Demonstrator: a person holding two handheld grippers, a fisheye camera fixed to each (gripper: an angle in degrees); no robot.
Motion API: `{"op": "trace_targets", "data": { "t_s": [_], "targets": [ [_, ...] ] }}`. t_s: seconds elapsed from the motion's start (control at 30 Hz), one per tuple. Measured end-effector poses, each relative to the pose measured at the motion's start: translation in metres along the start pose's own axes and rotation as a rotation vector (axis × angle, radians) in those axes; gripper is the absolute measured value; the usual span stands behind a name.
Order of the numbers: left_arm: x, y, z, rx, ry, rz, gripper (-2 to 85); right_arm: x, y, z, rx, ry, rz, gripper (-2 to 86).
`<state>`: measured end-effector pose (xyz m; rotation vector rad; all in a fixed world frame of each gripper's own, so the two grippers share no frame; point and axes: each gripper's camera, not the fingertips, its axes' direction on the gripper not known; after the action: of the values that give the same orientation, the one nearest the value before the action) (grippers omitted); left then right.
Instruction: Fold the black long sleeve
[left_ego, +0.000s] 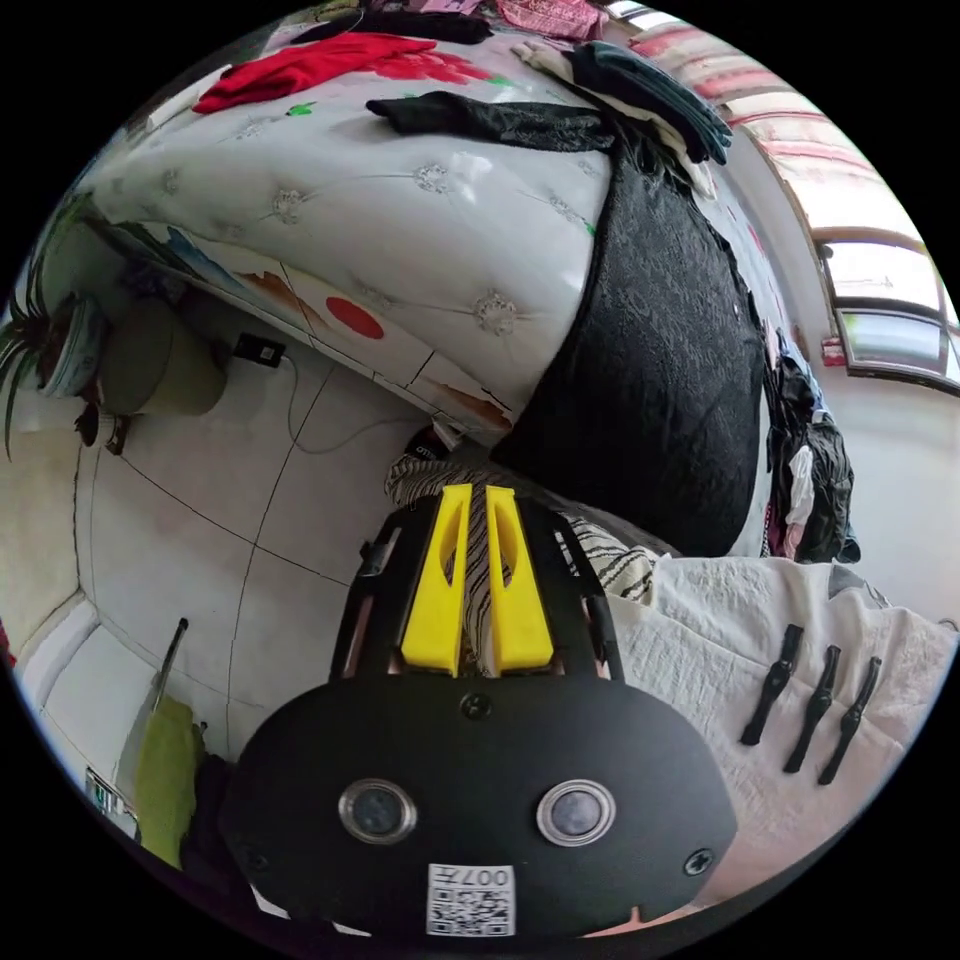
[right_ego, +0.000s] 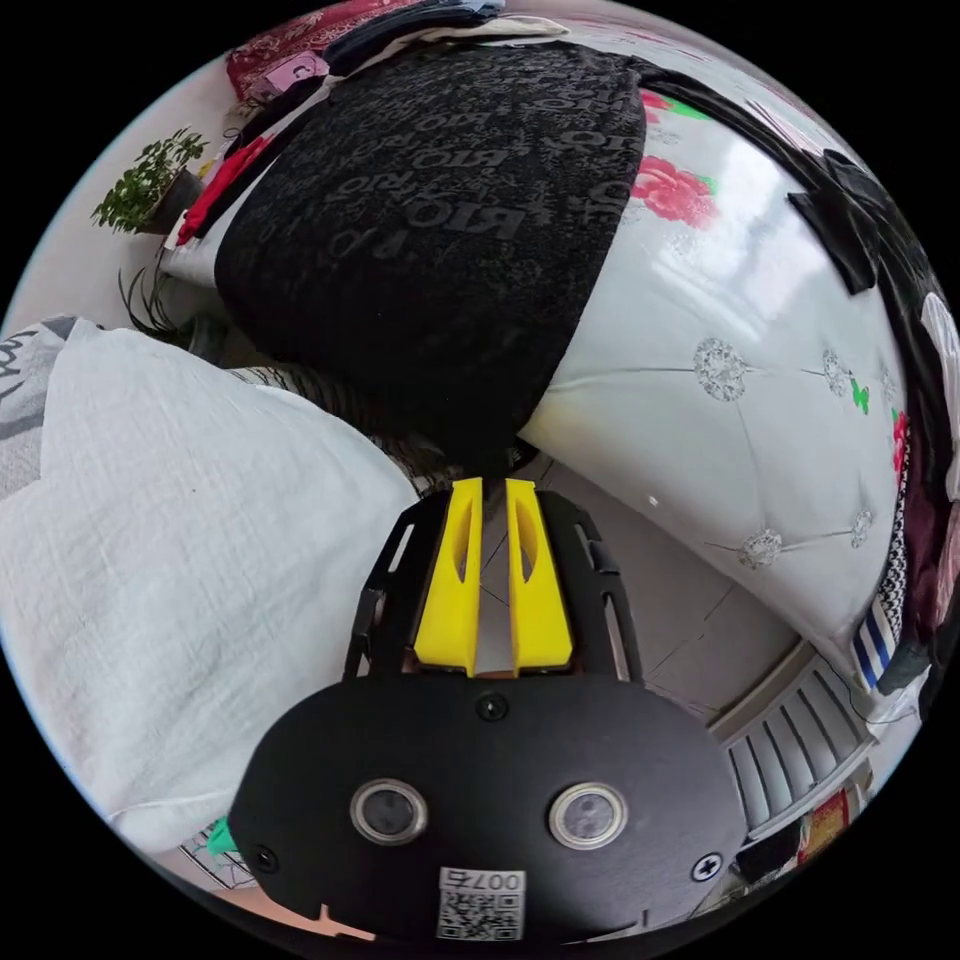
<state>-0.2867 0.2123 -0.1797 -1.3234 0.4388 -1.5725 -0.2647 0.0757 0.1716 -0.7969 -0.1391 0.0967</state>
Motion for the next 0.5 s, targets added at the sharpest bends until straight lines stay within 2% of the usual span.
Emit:
{"op": "trace_targets", "data": {
  "t_s": [0.17,0.33,0.43,0.5],
  "targets": [
    [0.004,-0.065,-0.041,0.203,-0.031,-0.020,7.1,-0.014,-0.020,-0.039,0.107,0.118,0.065,0.1],
    [-0.005,-0.157,-0.043,0.314,-0.016,-0.118,10.8,-0.066,-0.065,-0.064,0.229,0.074,0.010,0.0],
    [-0.003,-0.189,-0.035,0.324,-0.070,-0.099,12.8,-0.105,-0.090,-0.066,0.245,0.036,-0.068,0.0],
    [0.010,-0.215,-0.020,0.254,-0.166,-0.030,13.0,-0.126,-0.101,-0.063,0.231,0.058,-0.102,-0.1]
  ]
}}
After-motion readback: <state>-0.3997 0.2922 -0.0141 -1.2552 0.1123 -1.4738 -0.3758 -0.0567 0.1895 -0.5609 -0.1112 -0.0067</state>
